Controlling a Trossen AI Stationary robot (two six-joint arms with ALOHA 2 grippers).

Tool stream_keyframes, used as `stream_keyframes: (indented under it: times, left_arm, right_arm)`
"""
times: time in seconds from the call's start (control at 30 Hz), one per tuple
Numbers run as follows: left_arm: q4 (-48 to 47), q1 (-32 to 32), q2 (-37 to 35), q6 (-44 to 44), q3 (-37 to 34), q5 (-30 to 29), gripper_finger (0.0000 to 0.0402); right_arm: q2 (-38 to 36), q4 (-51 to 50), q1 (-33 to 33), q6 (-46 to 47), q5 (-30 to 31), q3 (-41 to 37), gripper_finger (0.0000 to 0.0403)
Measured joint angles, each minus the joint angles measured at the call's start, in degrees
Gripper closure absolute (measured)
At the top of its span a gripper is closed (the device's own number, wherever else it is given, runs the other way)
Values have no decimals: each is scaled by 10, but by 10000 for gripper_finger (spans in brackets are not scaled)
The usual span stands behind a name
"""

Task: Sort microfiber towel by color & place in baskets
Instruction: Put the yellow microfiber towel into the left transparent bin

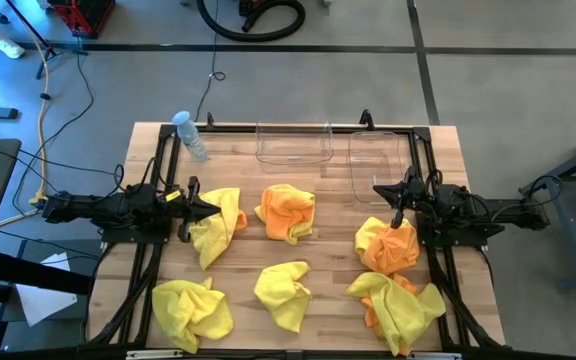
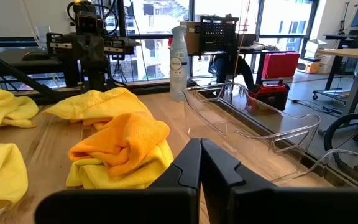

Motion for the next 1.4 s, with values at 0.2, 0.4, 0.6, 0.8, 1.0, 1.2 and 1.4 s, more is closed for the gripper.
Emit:
stream_keyframes:
  times: [0.2,0.4,0.6,0.8,1.0,1.2,1.4]
  left_arm:
    - [0,0,0,54,0,-26,402]
    - [5,0,0,55,0,-32,401]
    - [4,0,0,51,0,-32,402]
    - [5,0,0,51,0,-32,402]
    - [9,0,0,-9,0,-82,391]
    - [15,0,0,-39,0,-115,313]
    - [16,0,0,-48,0,-120,226]
  right_arm:
    - [0,0,0,0,0,0,402]
    - [0,0,0,0,0,0,402]
    - [0,0,0,0,0,0,402]
    - [0,0,0,0,0,0,402]
    - [0,0,0,0,0,0,402]
    - [0,0,0,0,0,0,402]
    - [0,0,0,0,0,0,402]
